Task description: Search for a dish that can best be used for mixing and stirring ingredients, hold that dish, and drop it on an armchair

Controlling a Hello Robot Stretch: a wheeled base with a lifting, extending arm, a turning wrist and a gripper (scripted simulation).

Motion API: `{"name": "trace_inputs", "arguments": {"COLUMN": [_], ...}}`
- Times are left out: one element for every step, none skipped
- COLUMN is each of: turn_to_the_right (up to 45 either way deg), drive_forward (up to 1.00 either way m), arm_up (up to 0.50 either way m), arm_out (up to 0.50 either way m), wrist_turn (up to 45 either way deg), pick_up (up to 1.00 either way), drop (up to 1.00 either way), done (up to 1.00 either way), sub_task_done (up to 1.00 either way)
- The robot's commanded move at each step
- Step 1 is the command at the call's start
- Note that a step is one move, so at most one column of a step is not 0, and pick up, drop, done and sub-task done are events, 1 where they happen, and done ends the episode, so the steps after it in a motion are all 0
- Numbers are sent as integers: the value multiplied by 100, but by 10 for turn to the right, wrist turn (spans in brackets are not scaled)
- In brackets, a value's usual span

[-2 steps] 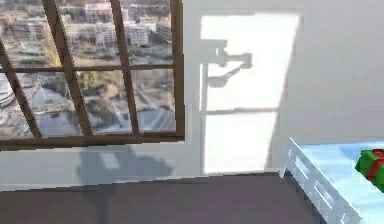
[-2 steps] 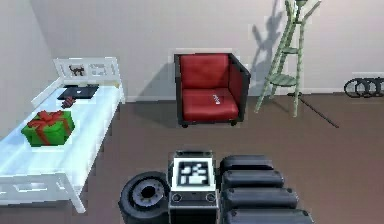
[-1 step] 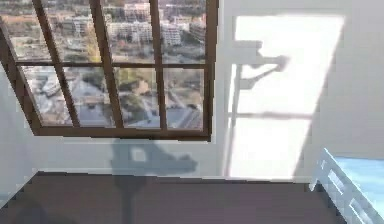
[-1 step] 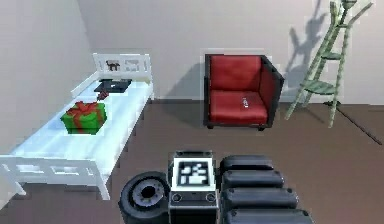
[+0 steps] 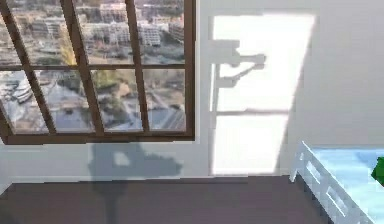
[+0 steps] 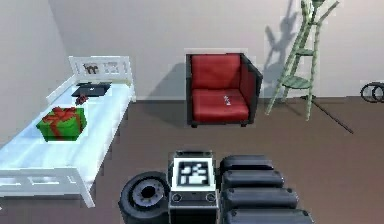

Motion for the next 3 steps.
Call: {"name": "trace_inputs", "arguments": {"turn_to_the_right": [-450, -450, -180], "drive_forward": [0, 0, 0], "arm_up": [0, 0, 0], "arm_out": [0, 0, 0], "wrist_turn": [0, 0, 0], "pick_up": [0, 0, 0], "drop": [0, 0, 0], "done": [0, 0, 0], "sub_task_done": [0, 0, 0]}}
